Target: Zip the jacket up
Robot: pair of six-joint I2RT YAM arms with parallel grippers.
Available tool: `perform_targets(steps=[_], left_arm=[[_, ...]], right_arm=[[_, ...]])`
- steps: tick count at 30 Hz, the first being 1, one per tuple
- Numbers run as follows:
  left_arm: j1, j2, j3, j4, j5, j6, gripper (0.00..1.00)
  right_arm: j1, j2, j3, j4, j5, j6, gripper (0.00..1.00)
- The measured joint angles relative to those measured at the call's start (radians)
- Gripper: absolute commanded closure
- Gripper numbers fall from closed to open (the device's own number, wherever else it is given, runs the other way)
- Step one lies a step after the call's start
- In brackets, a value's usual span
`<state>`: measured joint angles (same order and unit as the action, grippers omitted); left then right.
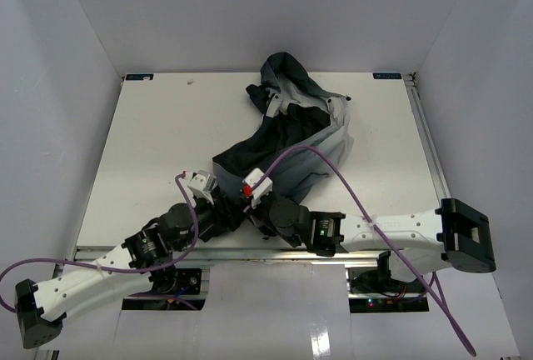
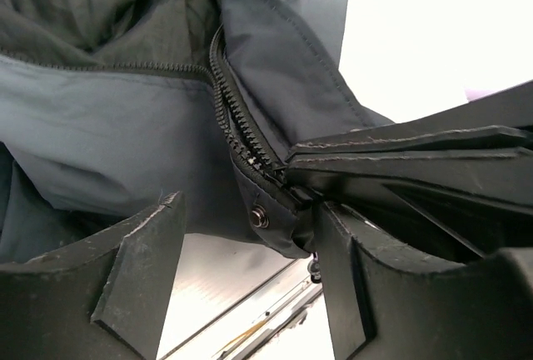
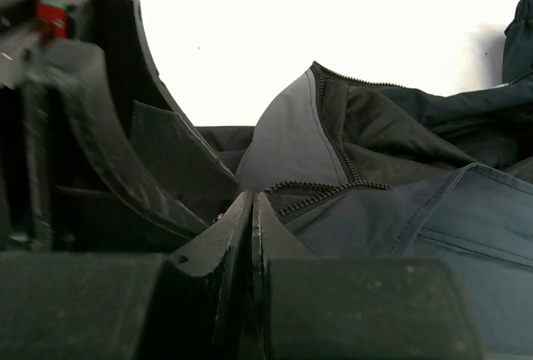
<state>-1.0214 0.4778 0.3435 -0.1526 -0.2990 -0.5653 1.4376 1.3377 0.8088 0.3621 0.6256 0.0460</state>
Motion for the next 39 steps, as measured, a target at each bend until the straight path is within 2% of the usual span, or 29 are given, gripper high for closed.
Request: perform_targets(steps=[2, 5, 8, 9, 18, 27, 35, 39], left_arm=[[0.000, 0.017, 0.000, -0.002, -0.001, 0.000, 0.38], [-0.001, 0.030, 0.000, -0.004, -0.001, -0.002, 0.56], [-0.003, 0.029, 0.000, -0.005, 0.001, -0.006, 0.92], [-0.004, 0.026, 0.000, -0.005, -0.003, -0.010, 1.00], [-0.003, -0.055, -0.002, -0.038, -0.019, -0.023, 1.00], [0.001, -0.088, -0.002, -0.056, -0.018, -0.031, 1.00], [0.001, -0.107, -0.002, -0.074, -0.012, -0.046, 1.00], [0.001, -0.107, 0.013, -0.111, -0.022, -0.054, 1.00]], right_arm=[[0.000, 0.006, 0.006, -0.005, -0.002, 0.000, 0.92], [0.000, 0.008, 0.011, -0.012, -0.004, 0.001, 0.92], [-0.002, 0.010, 0.015, -0.015, -0.005, 0.002, 0.92], [-0.002, 0.011, 0.015, -0.015, -0.006, 0.002, 0.92], [-0.023, 0.025, 0.022, 0.014, -0.037, 0.002, 0.92], [-0.158, 0.037, 0.022, 0.035, -0.184, 0.000, 0.92], [-0.224, 0.063, 0.022, 0.044, -0.230, -0.012, 0.92], [-0.308, 0.098, 0.040, 0.047, -0.267, -0.027, 0.92]])
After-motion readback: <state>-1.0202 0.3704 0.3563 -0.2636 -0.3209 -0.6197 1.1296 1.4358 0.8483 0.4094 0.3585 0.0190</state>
